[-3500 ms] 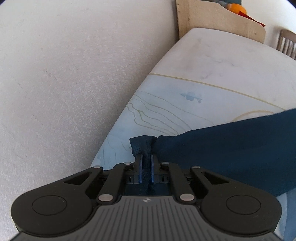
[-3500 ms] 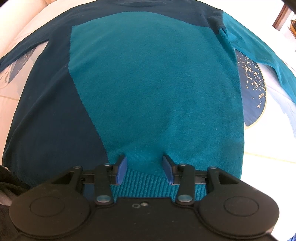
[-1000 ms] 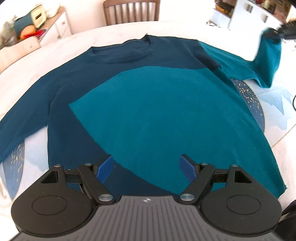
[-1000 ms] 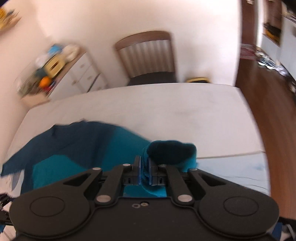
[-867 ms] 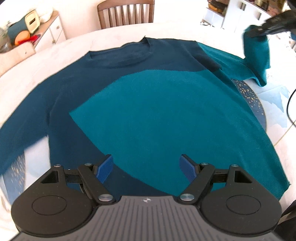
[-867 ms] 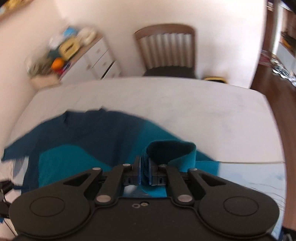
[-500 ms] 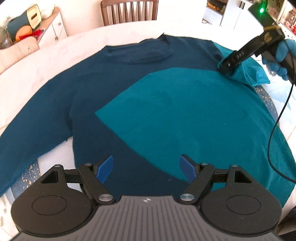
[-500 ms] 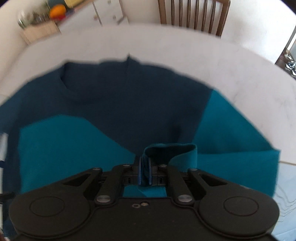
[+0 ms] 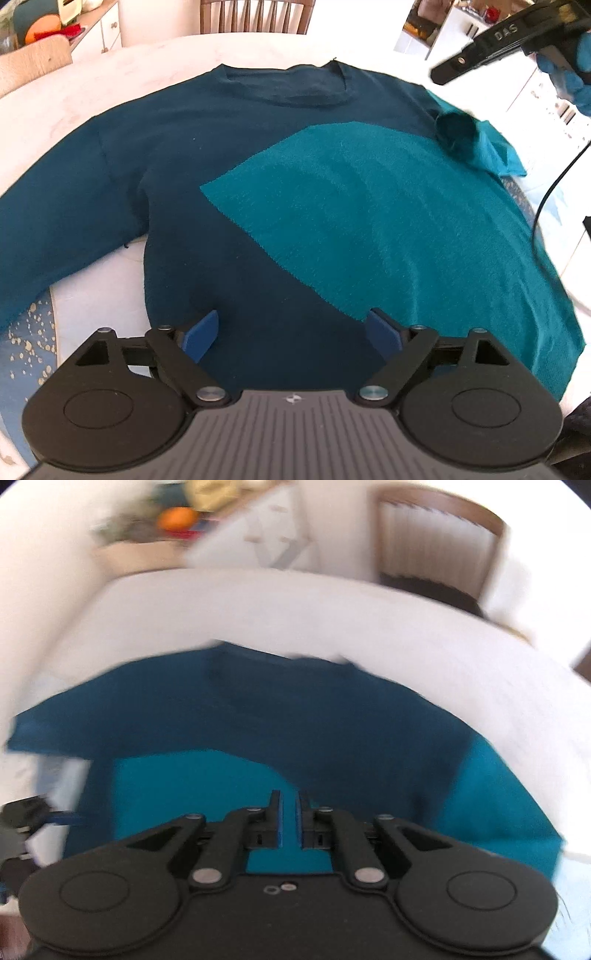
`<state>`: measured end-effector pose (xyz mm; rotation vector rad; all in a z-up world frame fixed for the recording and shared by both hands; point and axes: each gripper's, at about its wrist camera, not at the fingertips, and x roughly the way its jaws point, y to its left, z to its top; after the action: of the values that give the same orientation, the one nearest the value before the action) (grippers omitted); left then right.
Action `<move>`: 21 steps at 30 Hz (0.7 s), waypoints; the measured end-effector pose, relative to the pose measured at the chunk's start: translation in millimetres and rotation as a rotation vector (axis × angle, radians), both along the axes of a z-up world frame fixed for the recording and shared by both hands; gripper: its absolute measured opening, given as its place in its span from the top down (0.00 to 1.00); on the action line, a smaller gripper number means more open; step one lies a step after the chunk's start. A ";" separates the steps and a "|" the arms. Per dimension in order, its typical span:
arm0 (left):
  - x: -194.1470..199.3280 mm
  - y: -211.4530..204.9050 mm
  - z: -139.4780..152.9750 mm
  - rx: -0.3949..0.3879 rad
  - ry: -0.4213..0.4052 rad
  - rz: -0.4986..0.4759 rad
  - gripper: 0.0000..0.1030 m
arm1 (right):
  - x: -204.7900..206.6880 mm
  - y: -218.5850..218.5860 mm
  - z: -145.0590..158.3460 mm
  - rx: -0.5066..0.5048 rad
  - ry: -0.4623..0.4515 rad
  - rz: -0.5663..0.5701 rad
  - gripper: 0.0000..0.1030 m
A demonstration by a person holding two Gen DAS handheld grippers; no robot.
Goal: Fold clothes
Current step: 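Carry the teal sleeve with the right gripper across the sweater body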
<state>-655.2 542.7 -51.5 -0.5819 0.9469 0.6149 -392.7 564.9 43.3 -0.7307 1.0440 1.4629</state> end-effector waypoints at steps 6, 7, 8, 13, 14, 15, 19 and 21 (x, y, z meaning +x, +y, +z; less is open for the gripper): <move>-5.7 -5.9 8.5 0.017 -0.012 -0.001 0.15 | -26.2 7.5 -1.3 0.010 -0.111 0.051 0.00; -6.4 -7.4 9.8 0.015 -0.021 -0.005 0.15 | -18.5 7.5 -7.5 -0.024 -0.128 0.037 0.00; -5.9 -8.8 10.9 0.012 -0.030 -0.008 0.15 | -7.9 5.2 -13.8 -0.064 -0.142 0.012 0.00; 6.0 -12.2 9.3 0.003 -0.045 -0.033 0.15 | 25.8 -23.6 -40.2 -0.162 -0.170 -0.088 0.00; 8.9 -12.5 8.4 0.000 -0.045 -0.037 0.15 | 26.2 -27.2 -45.9 -0.177 -0.156 -0.096 0.00; 11.2 -13.0 7.7 -0.003 -0.046 -0.042 0.15 | 26.7 -30.9 -51.7 -0.191 -0.142 -0.103 0.00; 18.7 -15.3 5.6 -0.012 -0.052 -0.062 0.15 | 28.4 -42.7 -74.6 -0.245 -0.087 -0.140 0.00; 21.9 -16.4 3.5 -0.016 -0.050 -0.069 0.15 | 27.9 -46.6 -81.3 -0.245 -0.075 -0.165 0.00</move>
<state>-633.4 526.2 -48.0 -0.5743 0.9224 0.5291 -364.8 518.3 -38.0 -0.8451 1.2091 1.1703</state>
